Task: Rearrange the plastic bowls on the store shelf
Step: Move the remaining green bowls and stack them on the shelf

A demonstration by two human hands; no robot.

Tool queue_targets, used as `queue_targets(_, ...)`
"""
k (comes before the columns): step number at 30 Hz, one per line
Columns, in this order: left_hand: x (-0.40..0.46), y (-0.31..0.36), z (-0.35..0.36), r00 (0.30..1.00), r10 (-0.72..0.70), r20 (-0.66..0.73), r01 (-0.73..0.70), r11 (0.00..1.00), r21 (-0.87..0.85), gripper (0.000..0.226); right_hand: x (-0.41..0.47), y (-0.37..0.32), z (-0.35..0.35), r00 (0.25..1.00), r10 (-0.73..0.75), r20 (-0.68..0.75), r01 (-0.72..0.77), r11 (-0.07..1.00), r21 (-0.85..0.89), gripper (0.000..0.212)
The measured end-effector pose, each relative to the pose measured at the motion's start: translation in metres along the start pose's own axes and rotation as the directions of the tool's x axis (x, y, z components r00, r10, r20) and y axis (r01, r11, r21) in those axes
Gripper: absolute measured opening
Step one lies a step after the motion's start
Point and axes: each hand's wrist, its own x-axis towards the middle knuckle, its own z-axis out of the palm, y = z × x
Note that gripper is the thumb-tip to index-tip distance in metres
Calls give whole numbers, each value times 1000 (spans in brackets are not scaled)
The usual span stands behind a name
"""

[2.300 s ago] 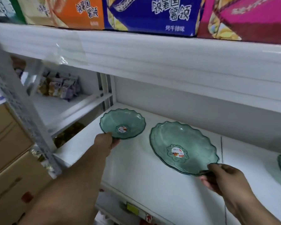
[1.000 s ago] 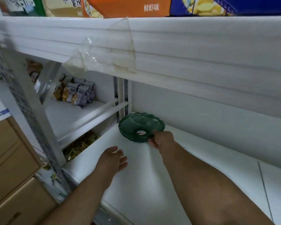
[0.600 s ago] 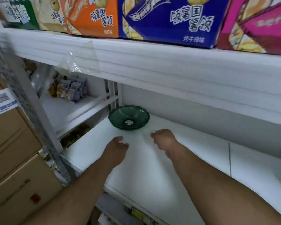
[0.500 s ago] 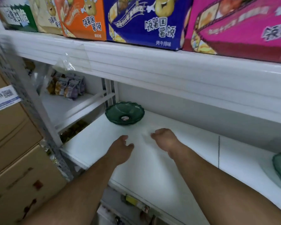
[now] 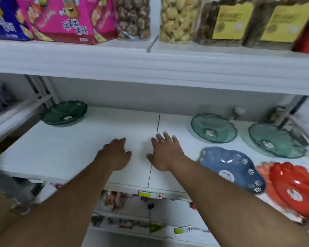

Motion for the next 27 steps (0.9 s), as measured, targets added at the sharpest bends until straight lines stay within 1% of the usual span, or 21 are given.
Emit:
queue_targets(3, -4, 31, 8, 997, 75, -13, -74, 996, 41, 72, -26, 28, -5, 996, 92, -17, -92, 996, 12, 77)
queue_targets(5, -7, 47, 13, 992, 124, 6, -124, 992, 38, 72, -46, 44, -9, 988, 154, -2, -154, 988, 31, 77)
queue_targets(7, -12, 60, 19, 987, 159, 29, -160, 987, 14, 73, -66, 58, -11, 978, 206, 27, -207, 977, 46, 77)
queue_targets(13, -27, 101, 45, 974, 225, 21, -223, 973, -66, 69, -115, 106, -9, 940, 342, -3, -342, 938, 60, 76)
queue_targets(18, -38, 151, 64, 961, 271, 45, -267, 960, -80, 69, -148, 158, -6, 908, 420, -13, -414, 901, 130, 78)
queue_targets(24, -36, 237, 88, 953, 304, 17, -300, 948, -102, 68, -173, 239, 5, 881, 473, -1, -466, 869, 165, 78)
queue_targets(27, -31, 281, 102, 954, 298, 21, -294, 950, -109, 67, -184, 284, 7, 868, 497, -8, -485, 851, 203, 72)
